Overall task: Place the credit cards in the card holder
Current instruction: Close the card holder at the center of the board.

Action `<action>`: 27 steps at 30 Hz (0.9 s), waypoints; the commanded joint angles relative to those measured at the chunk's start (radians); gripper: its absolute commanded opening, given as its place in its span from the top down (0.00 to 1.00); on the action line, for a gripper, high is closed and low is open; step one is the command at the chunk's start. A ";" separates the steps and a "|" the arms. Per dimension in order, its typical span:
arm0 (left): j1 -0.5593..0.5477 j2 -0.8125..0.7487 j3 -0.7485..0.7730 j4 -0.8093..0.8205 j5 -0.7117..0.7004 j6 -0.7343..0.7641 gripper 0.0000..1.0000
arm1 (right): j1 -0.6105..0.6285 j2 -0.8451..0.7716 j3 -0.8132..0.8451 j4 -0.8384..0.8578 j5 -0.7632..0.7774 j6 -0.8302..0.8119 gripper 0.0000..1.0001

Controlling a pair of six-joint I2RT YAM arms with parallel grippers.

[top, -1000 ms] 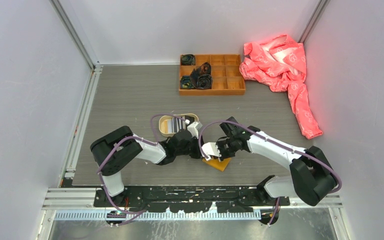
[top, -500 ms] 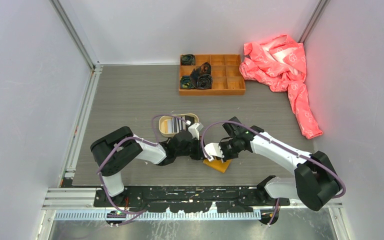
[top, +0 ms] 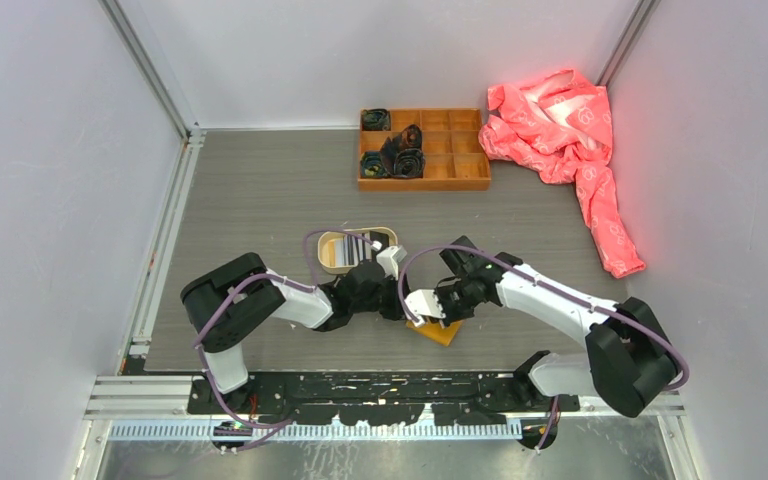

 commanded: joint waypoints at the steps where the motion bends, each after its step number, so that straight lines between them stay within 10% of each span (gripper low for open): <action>1: -0.006 -0.008 -0.004 -0.070 0.000 0.014 1.00 | 0.022 0.018 0.003 0.007 0.015 -0.013 0.99; 27: -0.005 -0.023 -0.004 -0.081 0.001 0.017 1.00 | 0.173 0.082 -0.017 -0.102 0.182 -0.155 0.99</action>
